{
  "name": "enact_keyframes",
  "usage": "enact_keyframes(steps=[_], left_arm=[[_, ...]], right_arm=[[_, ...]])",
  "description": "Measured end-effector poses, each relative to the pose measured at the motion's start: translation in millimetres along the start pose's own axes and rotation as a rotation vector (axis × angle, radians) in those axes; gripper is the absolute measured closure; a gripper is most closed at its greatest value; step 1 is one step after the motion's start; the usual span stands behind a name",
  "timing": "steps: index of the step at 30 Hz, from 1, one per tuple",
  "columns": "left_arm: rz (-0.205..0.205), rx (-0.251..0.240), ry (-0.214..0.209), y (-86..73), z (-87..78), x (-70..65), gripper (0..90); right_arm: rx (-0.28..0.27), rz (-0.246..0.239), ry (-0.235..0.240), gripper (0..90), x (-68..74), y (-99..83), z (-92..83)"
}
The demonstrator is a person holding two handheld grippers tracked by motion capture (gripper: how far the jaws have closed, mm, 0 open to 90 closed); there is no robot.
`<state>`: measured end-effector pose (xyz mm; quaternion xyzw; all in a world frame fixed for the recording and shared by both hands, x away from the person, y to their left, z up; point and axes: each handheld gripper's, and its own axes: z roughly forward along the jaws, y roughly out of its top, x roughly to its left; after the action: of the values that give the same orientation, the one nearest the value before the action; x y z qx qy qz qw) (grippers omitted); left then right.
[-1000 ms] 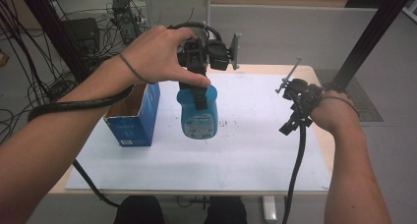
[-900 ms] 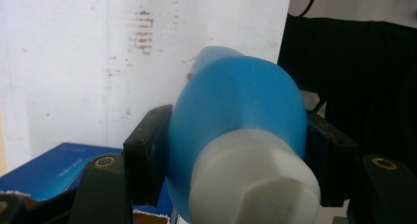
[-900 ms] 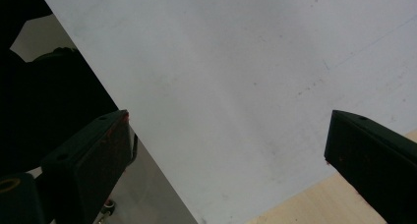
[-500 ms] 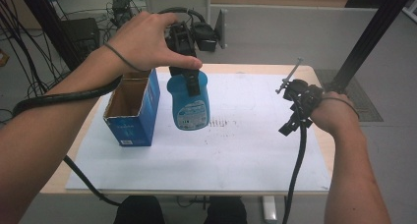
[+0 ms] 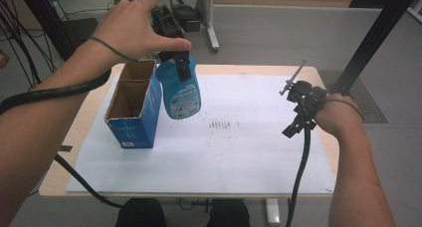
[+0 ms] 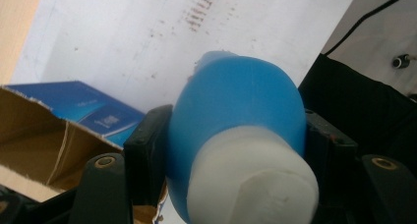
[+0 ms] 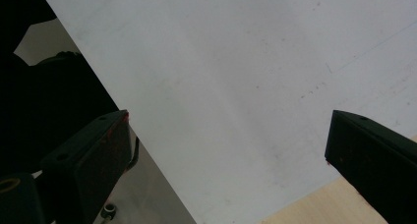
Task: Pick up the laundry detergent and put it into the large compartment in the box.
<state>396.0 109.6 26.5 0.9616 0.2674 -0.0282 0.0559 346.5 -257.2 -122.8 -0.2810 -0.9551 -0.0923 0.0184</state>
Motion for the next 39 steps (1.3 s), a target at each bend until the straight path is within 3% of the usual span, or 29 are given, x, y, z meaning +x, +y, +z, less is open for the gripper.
enact_keyframes(steps=[7,10,17,20,28,39], left_arm=[[-0.070,0.006,0.023,-8.7,-7.2,12.4,37.0],[-0.127,0.001,0.016,-14.3,-11.6,21.1,37.0],[-0.189,0.003,0.028,-25.1,-19.7,33.4,37.0],[-0.242,0.010,0.035,-28.7,-21.6,39.5,37.0],[-0.319,0.000,0.069,-39.3,-28.7,46.4,37.1],[-0.436,-0.013,0.063,-53.4,-30.6,63.5,37.1]], right_arm=[[0.001,0.000,0.002,3.8,-1.0,-0.2,0.5],[-0.002,0.000,0.002,3.8,-1.5,-0.4,0.7],[-0.002,-0.002,0.000,3.6,-1.5,-0.2,0.7],[-0.010,-0.001,0.003,3.7,-2.1,-1.9,0.5],[-0.012,0.001,0.009,3.7,-3.3,-2.8,3.1],[-0.019,0.003,0.008,3.7,-2.7,-4.2,1.7]])
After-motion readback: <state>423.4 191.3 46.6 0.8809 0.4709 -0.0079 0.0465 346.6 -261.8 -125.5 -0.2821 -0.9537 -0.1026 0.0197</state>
